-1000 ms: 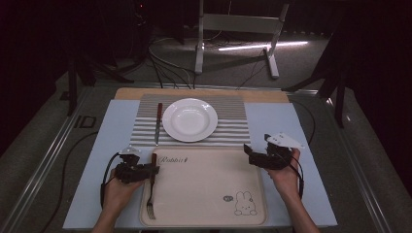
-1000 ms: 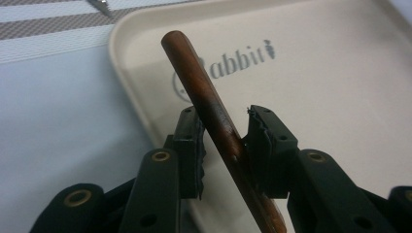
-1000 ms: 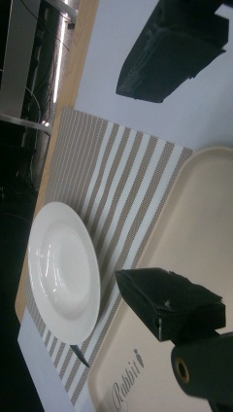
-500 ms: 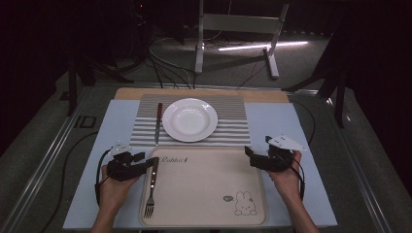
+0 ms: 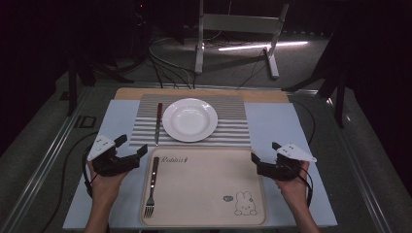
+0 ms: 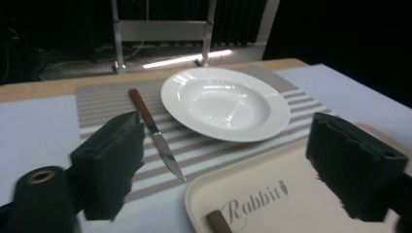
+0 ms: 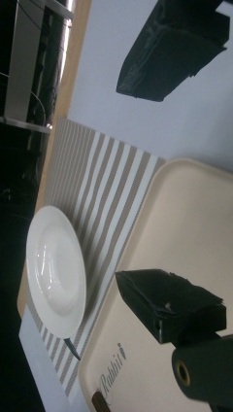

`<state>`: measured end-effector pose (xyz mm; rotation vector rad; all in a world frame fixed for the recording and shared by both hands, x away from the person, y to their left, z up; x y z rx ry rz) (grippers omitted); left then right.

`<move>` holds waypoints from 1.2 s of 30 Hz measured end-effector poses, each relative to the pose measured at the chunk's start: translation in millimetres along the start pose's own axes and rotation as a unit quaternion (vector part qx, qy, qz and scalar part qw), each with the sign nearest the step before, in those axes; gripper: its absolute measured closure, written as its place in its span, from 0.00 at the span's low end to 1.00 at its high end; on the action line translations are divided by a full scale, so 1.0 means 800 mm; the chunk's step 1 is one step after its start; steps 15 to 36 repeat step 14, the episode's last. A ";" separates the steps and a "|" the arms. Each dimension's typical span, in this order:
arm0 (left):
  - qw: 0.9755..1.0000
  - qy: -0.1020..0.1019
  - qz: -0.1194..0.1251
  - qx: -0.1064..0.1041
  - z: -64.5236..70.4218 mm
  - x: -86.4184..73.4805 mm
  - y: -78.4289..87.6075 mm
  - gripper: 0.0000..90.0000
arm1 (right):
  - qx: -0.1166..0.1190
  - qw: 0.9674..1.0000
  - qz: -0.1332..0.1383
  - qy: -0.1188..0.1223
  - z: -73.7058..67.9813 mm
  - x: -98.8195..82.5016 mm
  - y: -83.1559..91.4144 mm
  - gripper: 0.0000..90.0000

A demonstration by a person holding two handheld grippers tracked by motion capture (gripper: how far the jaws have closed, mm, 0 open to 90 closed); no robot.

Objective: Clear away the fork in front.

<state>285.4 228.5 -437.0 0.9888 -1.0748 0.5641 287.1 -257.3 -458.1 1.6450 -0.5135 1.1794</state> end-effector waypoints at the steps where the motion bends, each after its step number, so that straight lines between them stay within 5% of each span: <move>1: 1.000 -0.001 0.002 0.002 -0.001 0.000 0.001 0.11 | -0.001 1.000 0.003 -0.001 0.002 -0.003 0.003 0.13; 13: 1.000 0.002 0.017 0.016 -0.007 -0.004 0.004 0.01 | -0.018 0.999 0.025 -0.010 0.010 -0.025 0.021 0.14; 36: 1.000 0.002 0.018 0.016 -0.008 -0.004 0.005 0.00 | -0.018 0.999 0.026 -0.011 0.010 -0.026 0.021 0.14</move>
Point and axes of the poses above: each handheld gripper's, and its own axes: y roughly backward along the jaws, x roughly out of its top, z roughly to its right, the point moved 1 cm from there along -y, roughly forward along the jaws, and after that the axes turned 3 degrees about -z, right-handed, at the moved point
